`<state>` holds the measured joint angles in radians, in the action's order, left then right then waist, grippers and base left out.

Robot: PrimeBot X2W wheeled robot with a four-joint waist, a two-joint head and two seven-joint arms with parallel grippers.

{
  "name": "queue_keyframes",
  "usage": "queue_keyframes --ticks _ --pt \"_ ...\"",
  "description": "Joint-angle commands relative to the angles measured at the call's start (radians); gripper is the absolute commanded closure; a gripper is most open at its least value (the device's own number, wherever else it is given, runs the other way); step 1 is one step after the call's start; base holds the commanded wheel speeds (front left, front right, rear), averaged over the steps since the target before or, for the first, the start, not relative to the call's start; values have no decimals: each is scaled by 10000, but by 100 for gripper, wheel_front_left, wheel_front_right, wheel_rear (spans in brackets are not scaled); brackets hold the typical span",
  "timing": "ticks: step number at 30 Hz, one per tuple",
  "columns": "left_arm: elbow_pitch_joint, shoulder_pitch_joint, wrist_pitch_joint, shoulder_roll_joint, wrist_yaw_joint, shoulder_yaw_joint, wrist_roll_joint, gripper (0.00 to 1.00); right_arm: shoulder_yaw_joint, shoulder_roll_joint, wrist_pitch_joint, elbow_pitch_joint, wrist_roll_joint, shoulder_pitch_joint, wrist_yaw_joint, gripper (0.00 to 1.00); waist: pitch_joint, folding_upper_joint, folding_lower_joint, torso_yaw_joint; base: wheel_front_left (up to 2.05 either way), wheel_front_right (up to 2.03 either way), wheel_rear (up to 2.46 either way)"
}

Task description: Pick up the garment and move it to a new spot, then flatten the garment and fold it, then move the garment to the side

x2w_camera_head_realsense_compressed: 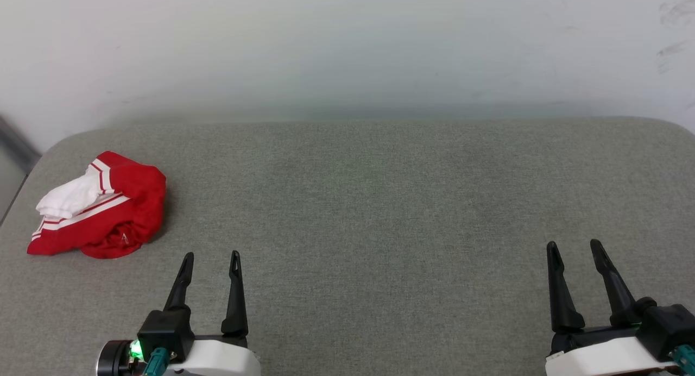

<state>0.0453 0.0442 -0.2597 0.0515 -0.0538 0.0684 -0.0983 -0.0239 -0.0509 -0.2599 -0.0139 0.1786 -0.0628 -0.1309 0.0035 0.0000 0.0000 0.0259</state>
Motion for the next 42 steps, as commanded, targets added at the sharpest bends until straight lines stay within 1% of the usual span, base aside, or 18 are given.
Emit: queue_keyframes --ticks 1,9,18,22,27,31,42 --pt "6 108 -77 -13 8 39 144 0 -8 13 -72 24 -135 -129 3 0 -1 0 0 5 0 0 0" --pt "133 104 -60 -15 179 -65 -615 0 -29 13 -57 -125 264 -139 3 0 13 0 0 9 0 0 0" --pt "189 91 -60 -14 184 -113 -694 0 -42 13 -57 -152 350 -158 3 0 44 0 0 36 0 0 0" --pt "215 -16 -60 -14 173 -117 -723 0 -85 14 -57 -130 352 -166 3 0 69 0 0 198 0 0 0" --pt "223 -112 -59 -15 129 -183 -714 0 -106 13 -57 -78 299 -190 3 0 111 0 0 626 0 0 0" --pt "257 -147 -59 -15 115 -236 -659 0 -100 14 -57 -57 287 -236 3 0 134 0 0 1124 0 0 0" --pt "298 -186 -60 -13 39 -291 -683 0 -104 14 -57 -21 153 -216 1 0 233 0 0 2984 0 0 0"
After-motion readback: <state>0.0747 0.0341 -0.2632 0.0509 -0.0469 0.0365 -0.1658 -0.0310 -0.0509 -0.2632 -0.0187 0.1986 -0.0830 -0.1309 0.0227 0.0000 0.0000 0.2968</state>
